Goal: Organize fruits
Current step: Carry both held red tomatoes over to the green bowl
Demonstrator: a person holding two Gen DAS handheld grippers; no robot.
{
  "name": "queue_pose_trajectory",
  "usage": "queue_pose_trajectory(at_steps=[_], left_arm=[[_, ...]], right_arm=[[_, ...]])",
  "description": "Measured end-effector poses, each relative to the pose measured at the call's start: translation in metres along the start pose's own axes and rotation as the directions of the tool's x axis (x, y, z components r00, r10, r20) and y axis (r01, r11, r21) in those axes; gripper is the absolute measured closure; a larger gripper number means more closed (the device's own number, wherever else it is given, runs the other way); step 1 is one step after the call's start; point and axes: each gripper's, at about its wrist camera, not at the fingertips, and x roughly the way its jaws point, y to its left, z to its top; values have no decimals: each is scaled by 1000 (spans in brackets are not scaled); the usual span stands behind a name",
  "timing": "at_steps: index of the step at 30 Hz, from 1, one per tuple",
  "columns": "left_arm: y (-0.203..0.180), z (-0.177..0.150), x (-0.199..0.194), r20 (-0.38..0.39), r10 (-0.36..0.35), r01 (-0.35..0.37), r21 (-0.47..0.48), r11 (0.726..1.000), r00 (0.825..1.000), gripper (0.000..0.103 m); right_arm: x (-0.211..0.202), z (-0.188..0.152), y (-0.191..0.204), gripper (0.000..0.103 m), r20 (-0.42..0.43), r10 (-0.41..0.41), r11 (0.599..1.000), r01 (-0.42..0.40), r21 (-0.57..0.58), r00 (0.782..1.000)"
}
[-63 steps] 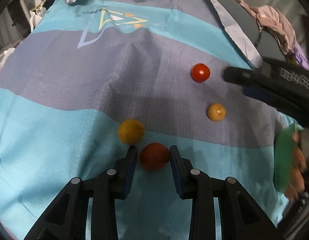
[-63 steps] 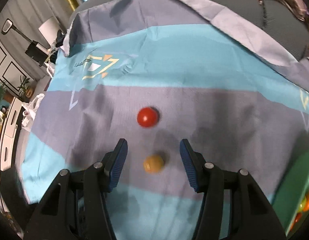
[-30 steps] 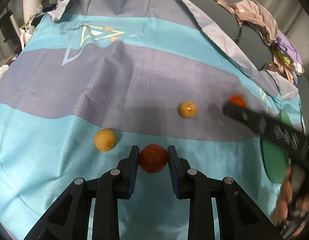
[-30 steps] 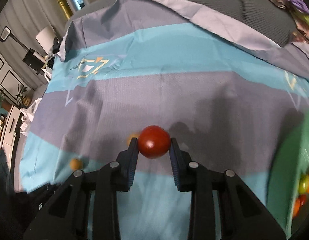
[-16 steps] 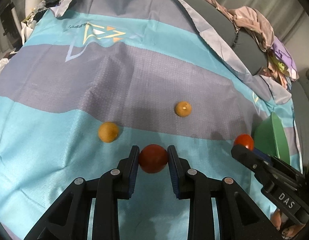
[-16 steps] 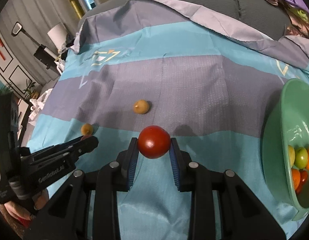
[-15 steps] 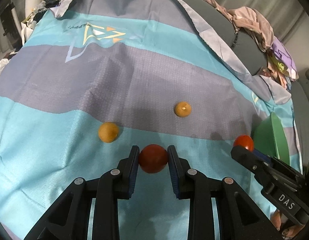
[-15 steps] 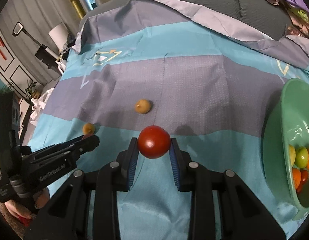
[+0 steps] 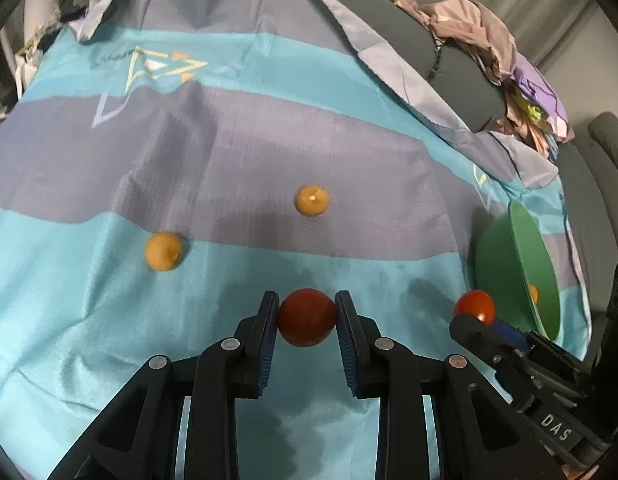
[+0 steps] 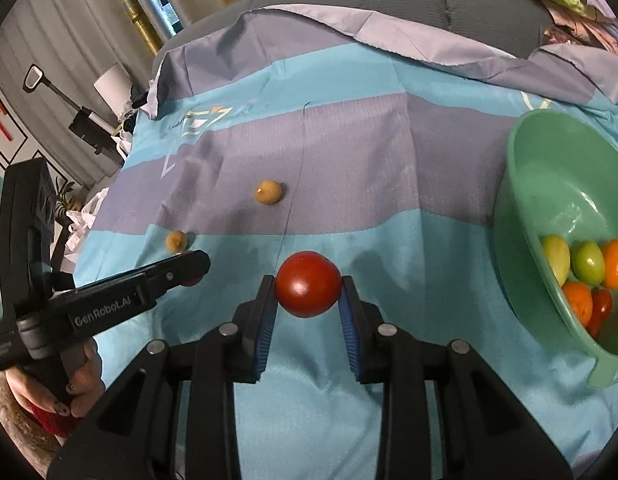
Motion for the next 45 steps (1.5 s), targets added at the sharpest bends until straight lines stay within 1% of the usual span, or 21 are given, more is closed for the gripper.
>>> queue_pose_trajectory(at_steps=[1, 3, 8, 11, 15, 18, 20, 22, 27, 32, 33, 35, 38, 45], left_arm=[[-3, 1, -2, 12, 11, -11, 9, 1000, 1000, 73], [-8, 2, -4, 25, 8, -9, 16, 1000, 1000, 73], [-27, 7, -4, 39, -13, 11, 37, 999, 999, 73], [-41, 8, -3, 57, -21, 18, 55, 998, 998, 73], [-62, 13, -2, 75, -37, 31, 81, 996, 996, 73], [-78, 15, -1, 88, -51, 42, 108, 993, 995, 73], [-89, 16, 0, 91, -61, 49, 126, 991, 994, 73], [-100, 16, 3, 90, -70, 57, 143, 988, 993, 73], [-131, 14, 7, 80, -100, 83, 194, 978, 992, 73], [-161, 13, 12, 75, -118, 98, 231, 968, 990, 73], [-166, 13, 13, 72, -121, 101, 237, 966, 990, 73], [-175, 13, 15, 70, -123, 102, 244, 964, 990, 73], [-189, 12, 19, 66, -123, 102, 259, 960, 990, 73], [-223, 6, 31, 50, -137, 115, 307, 945, 989, 73]], right_arm=[[-2, 1, -1, 72, 7, -3, 1000, 3, 4, 1000], [-8, 4, -5, 72, 32, 2, 1000, -2, 5, 999], [-16, 7, -20, 72, 39, -2, 999, 0, 38, 999], [-23, 10, -27, 72, 58, -30, 999, 27, 47, 998], [-39, 13, -35, 71, 108, -110, 994, 106, 42, 988], [-50, 16, -47, 71, 131, -111, 992, 103, 68, 985], [-58, 17, -54, 71, 150, -140, 988, 129, 81, 979], [-67, 18, -62, 71, 167, -160, 984, 145, 100, 973], [-85, 18, -82, 71, 203, -177, 978, 149, 146, 963], [-100, 17, -104, 71, 220, -203, 967, 160, 199, 954], [-103, 16, -109, 71, 225, -218, 963, 171, 210, 950], [-108, 15, -118, 70, 228, -242, 954, 189, 233, 943], [-113, 13, -131, 70, 227, -258, 944, 196, 265, 939], [-124, 7, -158, 70, 227, -308, 915, 223, 336, 924]])
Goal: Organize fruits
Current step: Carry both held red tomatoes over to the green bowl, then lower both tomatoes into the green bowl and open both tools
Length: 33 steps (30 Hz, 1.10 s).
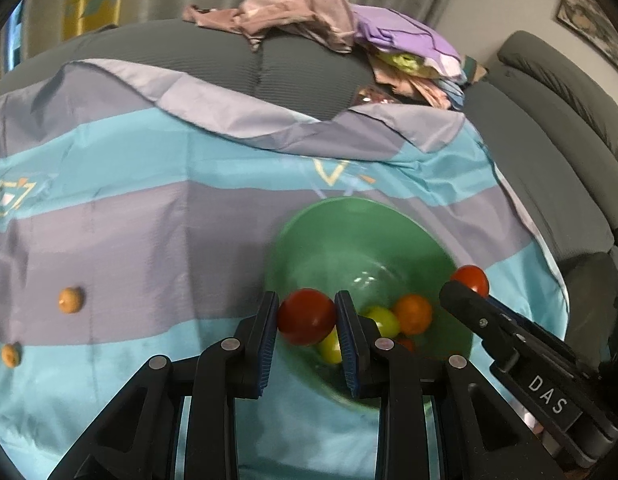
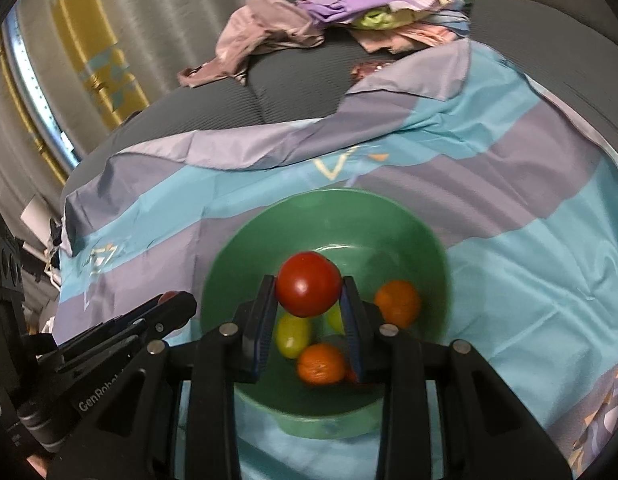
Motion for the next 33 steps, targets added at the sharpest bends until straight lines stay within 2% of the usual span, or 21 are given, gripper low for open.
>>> queue_pose_trajectory(at_steps=[9, 17, 33], left_arm=[[-27, -4, 23, -44, -31, 33, 37, 999, 999, 73], [-46, -3, 34, -62, -54, 58, 67, 996, 997, 73], [-55, -5, 53, -104, -66, 75, 84, 994, 992, 73]], right_arm=[[3, 2, -23, 70, -5, -64, 997, 64, 40, 998], [4, 3, -33, 69, -11, -89, 994, 90, 65, 996], [12, 2, -49, 69, -47, -136, 984, 140, 110, 990]])
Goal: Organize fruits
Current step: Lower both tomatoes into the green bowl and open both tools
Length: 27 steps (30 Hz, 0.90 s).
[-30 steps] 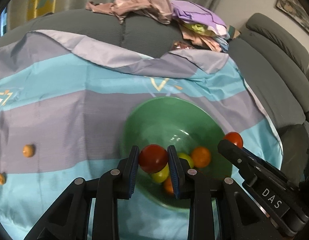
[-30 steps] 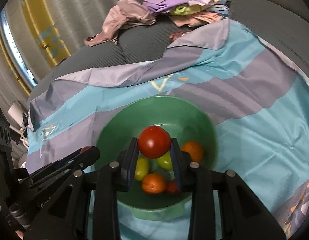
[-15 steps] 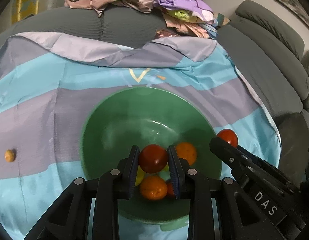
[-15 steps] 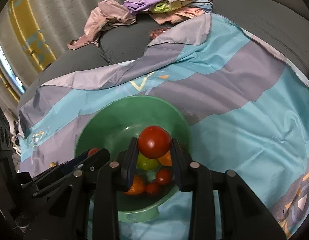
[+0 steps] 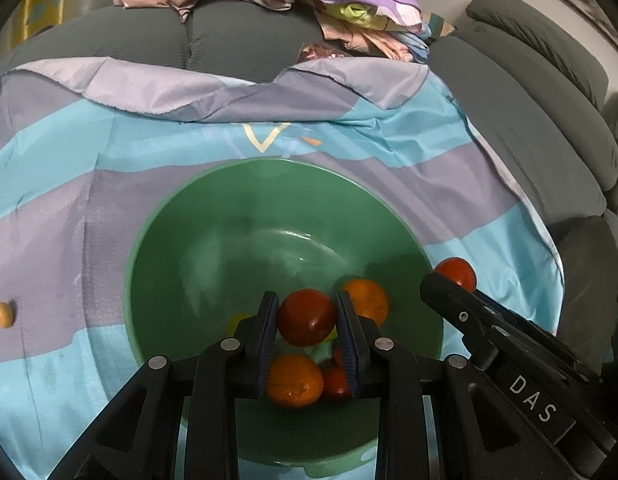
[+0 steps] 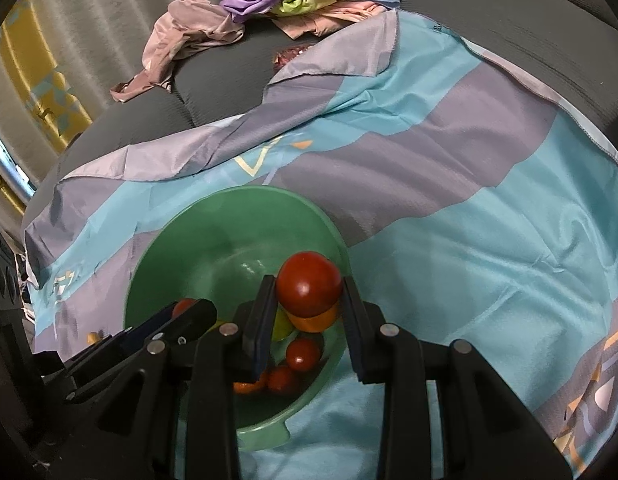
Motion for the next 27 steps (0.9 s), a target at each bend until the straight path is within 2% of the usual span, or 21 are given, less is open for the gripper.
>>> queue_pose_trajectory(at_steps=[24, 26, 27], left_arm=[[-4, -6, 11, -24, -27, 28, 29, 999, 999, 73], [-4, -5, 8, -18, -31, 32, 32, 999, 999, 73], [-4, -4, 6, -17, -31, 32, 31, 999, 999, 73]], right_arm=[[6, 0, -5, 69, -21, -15, 1000, 16, 20, 1000], [6, 1, -5, 67, -18, -9, 1000, 10, 30, 1000], [5, 1, -5, 57, -13, -3, 999, 3, 33, 1000]])
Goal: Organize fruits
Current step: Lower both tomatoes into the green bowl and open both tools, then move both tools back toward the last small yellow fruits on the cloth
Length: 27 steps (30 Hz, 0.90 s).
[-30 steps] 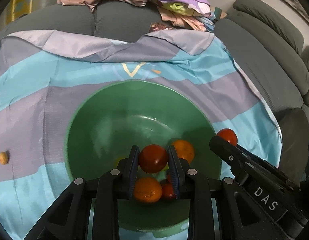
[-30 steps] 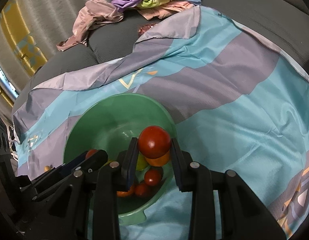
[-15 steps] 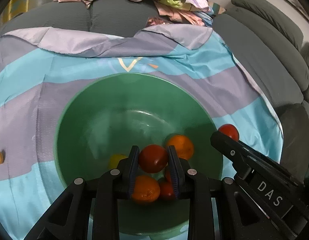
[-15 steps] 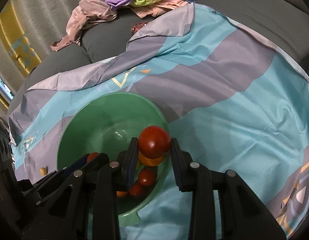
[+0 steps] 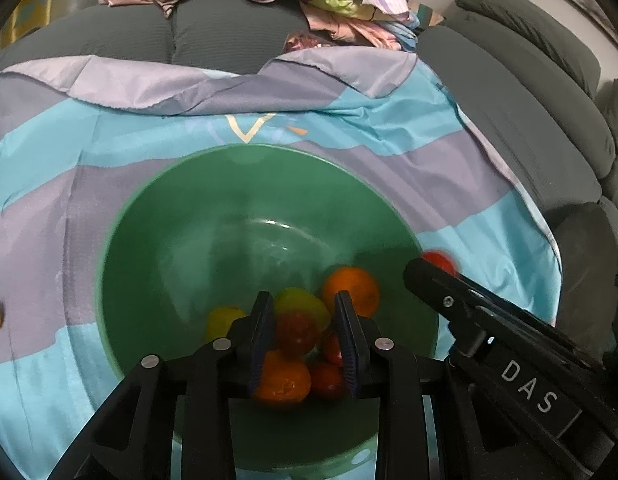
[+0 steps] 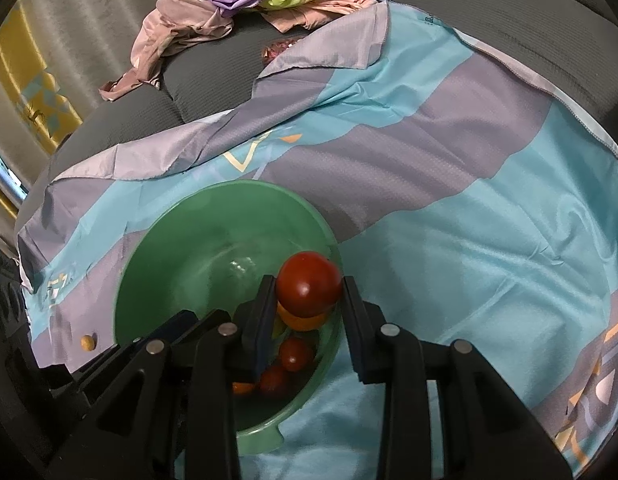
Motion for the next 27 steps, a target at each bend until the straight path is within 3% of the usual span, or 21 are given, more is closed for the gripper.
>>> queue_pose_trajectory(at_steps=[1, 3, 10, 14, 19, 27], left_arm=[[1, 0, -2, 1, -1, 1, -3, 1000, 1000, 73], [3, 1, -7, 4, -10, 10, -13, 1000, 1000, 71], [31, -1, -48, 59, -2, 6, -51, 999, 998, 63], [66, -6, -82, 96, 27, -17, -102, 995, 995, 56], [121, -22, -123, 123, 141, -120, -161, 980, 982, 55], [218, -60, -179, 131, 343, -290, -314, 904, 930, 55]], right_arm=[[-1, 0, 0, 46, 5, 3, 1000, -3, 4, 1000], [-5, 0, 2, 40, 26, 2, 1000, -2, 4, 1000], [-13, -1, 16, 41, 64, 10, 1000, -9, -25, 998], [-17, -6, 33, 41, 84, 16, 998, -10, -68, 996], [-20, -14, 61, 41, 101, 30, 988, -14, -155, 994], [-21, -34, 119, 41, 100, 90, 946, -54, -319, 991]])
